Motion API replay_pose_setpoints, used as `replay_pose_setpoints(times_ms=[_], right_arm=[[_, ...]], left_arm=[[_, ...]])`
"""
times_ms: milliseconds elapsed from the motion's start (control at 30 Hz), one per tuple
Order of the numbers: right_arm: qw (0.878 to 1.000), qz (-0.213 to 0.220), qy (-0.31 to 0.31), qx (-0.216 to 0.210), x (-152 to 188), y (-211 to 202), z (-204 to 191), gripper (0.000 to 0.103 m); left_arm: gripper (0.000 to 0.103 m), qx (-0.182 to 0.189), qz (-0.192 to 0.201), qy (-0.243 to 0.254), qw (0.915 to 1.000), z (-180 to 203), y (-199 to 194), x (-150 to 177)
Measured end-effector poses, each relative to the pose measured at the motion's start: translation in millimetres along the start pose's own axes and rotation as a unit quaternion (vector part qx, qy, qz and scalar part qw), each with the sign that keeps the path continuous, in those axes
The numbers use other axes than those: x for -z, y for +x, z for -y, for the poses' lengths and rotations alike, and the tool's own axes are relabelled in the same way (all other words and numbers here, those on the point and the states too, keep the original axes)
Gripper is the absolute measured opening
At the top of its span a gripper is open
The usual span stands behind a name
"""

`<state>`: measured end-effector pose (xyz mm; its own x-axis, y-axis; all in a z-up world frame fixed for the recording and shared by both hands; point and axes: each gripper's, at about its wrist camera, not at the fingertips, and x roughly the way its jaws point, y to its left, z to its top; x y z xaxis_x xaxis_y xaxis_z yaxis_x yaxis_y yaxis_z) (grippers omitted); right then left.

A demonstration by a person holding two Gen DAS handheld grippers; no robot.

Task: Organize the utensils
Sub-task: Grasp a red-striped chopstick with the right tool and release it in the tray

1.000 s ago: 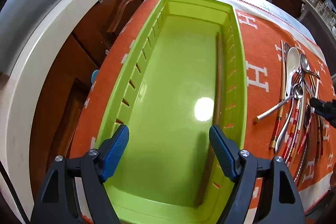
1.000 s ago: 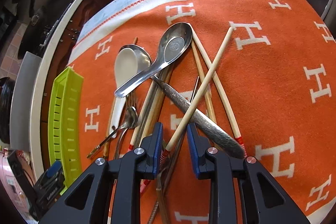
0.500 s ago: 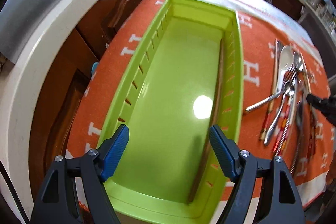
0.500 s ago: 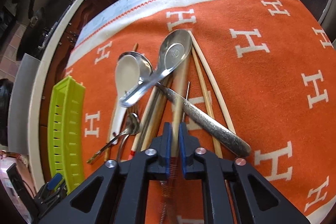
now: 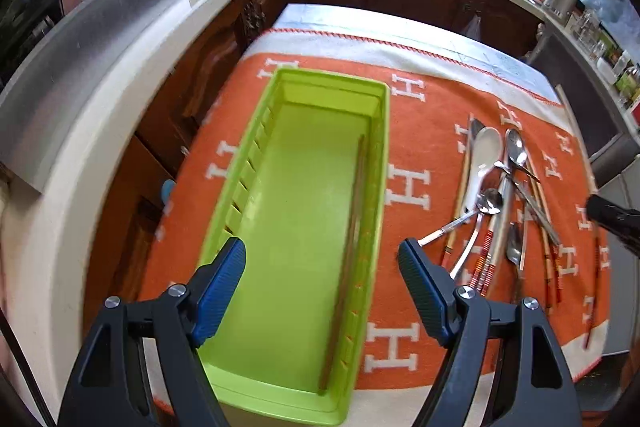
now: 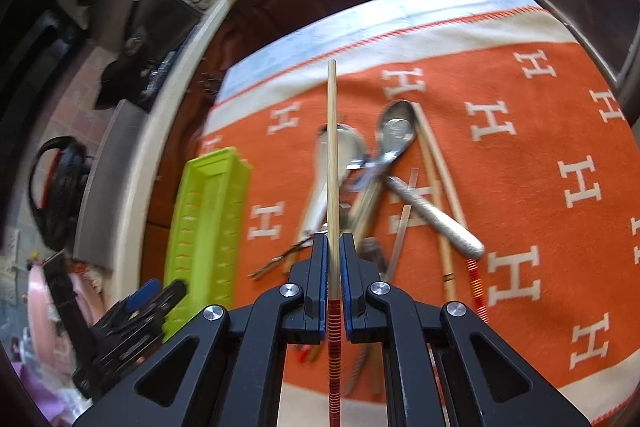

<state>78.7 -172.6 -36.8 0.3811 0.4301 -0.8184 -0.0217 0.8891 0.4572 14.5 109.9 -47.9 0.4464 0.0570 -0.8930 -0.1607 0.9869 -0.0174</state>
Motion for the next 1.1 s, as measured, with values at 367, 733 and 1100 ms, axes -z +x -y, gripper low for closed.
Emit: replay_pose_setpoints(times_ms=[367,733,1100], right_arm=[[0.996,-0.049,-0.067,-0.045,6,19,-126,0.006],[0.990,-0.108,-0.079,-0.036,16,109,-213,0.006],[0.989,-0.103,-0.102,-0.020,17,116,-201,0.028]], left_arm=[[0.080,-0.097,0.062,0.013,0.9933,-41,-21,-39],[0.080,-0.130,0.058,-0.014,0.9897,-86,-6,-43],[0.080,-0.120,0.046,-0.015,0.9916,-81,2,-42]])
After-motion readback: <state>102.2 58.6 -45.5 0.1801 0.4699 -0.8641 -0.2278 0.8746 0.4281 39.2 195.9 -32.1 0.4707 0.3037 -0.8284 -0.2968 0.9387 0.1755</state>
